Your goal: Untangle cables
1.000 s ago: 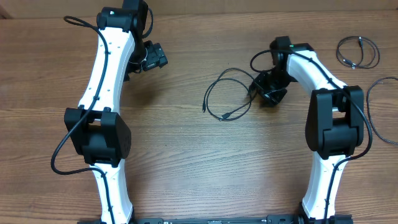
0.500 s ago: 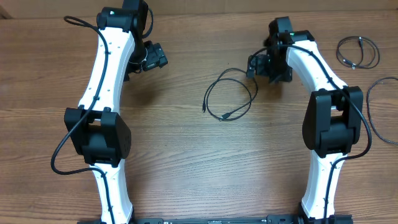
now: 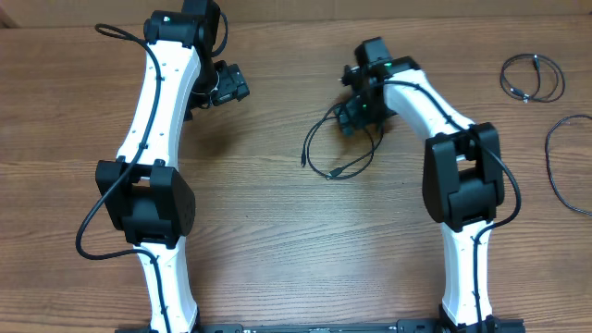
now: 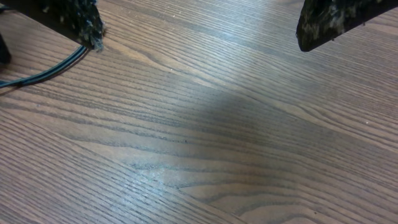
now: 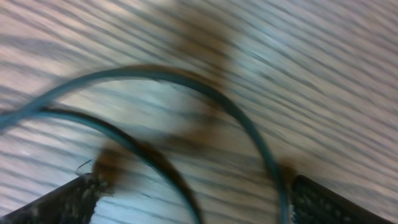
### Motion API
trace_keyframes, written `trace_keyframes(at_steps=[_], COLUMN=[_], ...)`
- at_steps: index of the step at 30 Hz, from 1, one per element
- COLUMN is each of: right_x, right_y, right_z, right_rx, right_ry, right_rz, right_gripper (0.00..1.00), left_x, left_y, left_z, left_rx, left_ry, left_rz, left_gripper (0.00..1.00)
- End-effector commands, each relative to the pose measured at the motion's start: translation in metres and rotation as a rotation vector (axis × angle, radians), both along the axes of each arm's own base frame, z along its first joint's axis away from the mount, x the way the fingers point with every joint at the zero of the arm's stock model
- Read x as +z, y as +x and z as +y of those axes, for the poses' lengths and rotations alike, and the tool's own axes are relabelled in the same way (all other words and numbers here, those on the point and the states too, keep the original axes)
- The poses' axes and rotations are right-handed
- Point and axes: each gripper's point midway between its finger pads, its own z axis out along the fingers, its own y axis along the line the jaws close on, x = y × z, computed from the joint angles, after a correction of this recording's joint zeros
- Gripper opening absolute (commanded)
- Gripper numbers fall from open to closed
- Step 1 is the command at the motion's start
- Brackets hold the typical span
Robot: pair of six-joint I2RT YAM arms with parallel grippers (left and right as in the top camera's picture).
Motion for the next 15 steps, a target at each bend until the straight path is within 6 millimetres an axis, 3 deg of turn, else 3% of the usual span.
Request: trace_keyframes(at_steps=[1,2,4,7,10,15], right_x=[-0.032,-0.033,-0.034,-0.030,-0.015,0.002], right_y=[-0.005,-0.007,-0.010,-0.002,0.006,0.011], right_z=[-0.014,-0.016,-0.025,-0.054,-0.099,-0.163], right_rx=[0.021,0.013,-0.044,-0.197,-0.371,-0.520], right_ry=[-0.115,-0.127,-0.134,-0.194,-0.262,-0.261], right_rz=[0.039,0.047,0.064,0.038,0.019,0.034], right_gripper=[0.64,0.29,0.04,0.04,0.04,0.04], left_x=[0.007,0.007,0.007,0.007,0.007,0.007], left_y=[0.001,0.001,0.001,0.001,0.001,0.001], left_z=[0.000,0.000,0.000,0.000,0.000,0.000], left_rx=[0.011,0.011,0.011,0.011,0.011,0.011], left_ry=[0.005,0.005,0.005,0.005,0.005,0.005], left_rz=[-0.018,-0.018,-0.018,-0.018,-0.018,-0.018], left_gripper=[1.00,0.99,0.99,1.00,0.99,0.99])
